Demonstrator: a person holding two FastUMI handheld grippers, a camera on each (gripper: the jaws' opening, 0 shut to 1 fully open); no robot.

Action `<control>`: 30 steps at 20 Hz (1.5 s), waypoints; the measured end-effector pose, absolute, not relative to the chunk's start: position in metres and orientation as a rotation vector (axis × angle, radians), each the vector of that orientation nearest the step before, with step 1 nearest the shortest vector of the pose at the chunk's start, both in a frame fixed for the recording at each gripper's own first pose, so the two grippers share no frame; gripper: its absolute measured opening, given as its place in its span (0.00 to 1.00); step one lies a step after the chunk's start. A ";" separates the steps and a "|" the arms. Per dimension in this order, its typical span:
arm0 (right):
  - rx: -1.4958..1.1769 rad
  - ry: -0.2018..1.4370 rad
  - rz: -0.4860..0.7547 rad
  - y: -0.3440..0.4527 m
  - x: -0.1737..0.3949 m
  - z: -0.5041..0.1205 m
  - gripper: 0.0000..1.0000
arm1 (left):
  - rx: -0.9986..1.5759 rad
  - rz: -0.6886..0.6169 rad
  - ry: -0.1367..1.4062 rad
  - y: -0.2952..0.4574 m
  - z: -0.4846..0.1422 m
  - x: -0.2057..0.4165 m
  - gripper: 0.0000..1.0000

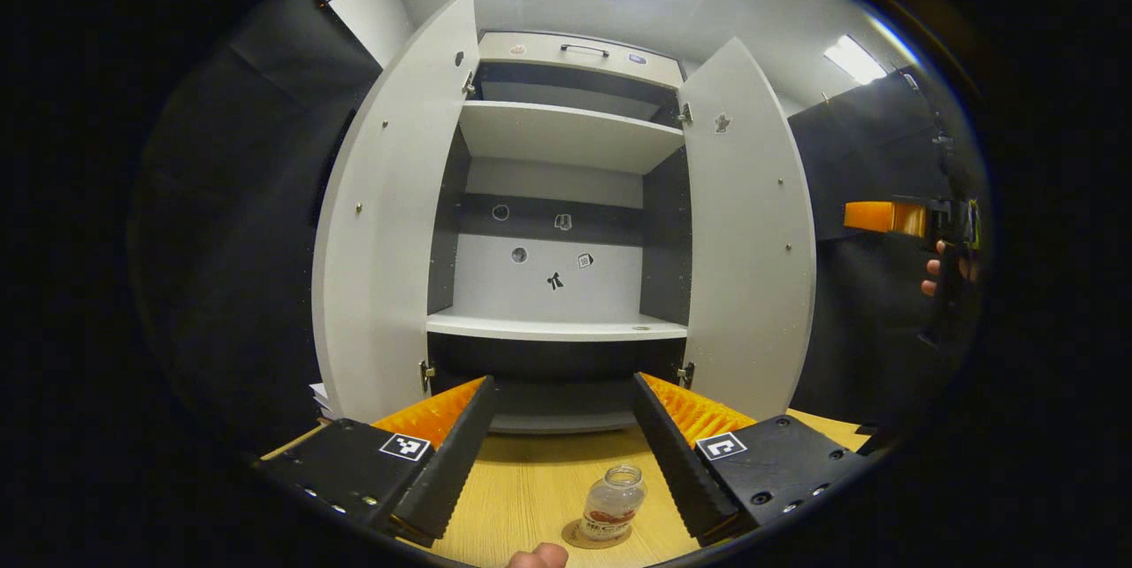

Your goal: Grasp the bottle in the cabinet with the left hand and place it on the coaster, then close the right door with the right hand and the left door with the left hand.

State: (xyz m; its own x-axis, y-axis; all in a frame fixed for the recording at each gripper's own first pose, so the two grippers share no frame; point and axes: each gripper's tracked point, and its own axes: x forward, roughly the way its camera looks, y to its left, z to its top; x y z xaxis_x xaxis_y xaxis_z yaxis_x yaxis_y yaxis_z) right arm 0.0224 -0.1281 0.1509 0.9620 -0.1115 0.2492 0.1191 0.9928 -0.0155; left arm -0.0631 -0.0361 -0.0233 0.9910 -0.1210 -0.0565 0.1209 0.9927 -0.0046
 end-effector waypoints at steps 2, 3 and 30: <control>-0.075 -0.259 -0.145 -0.155 0.046 0.162 0.98 | -0.014 -0.113 0.061 -0.035 -0.023 -0.064 0.93; -0.079 -0.240 -0.157 -0.165 0.057 0.164 0.99 | -0.016 -0.110 0.067 -0.035 -0.024 -0.064 0.93; 0.004 -0.117 0.142 -0.016 0.154 0.132 0.95 | 0.024 0.008 0.082 0.017 -0.028 -0.082 0.93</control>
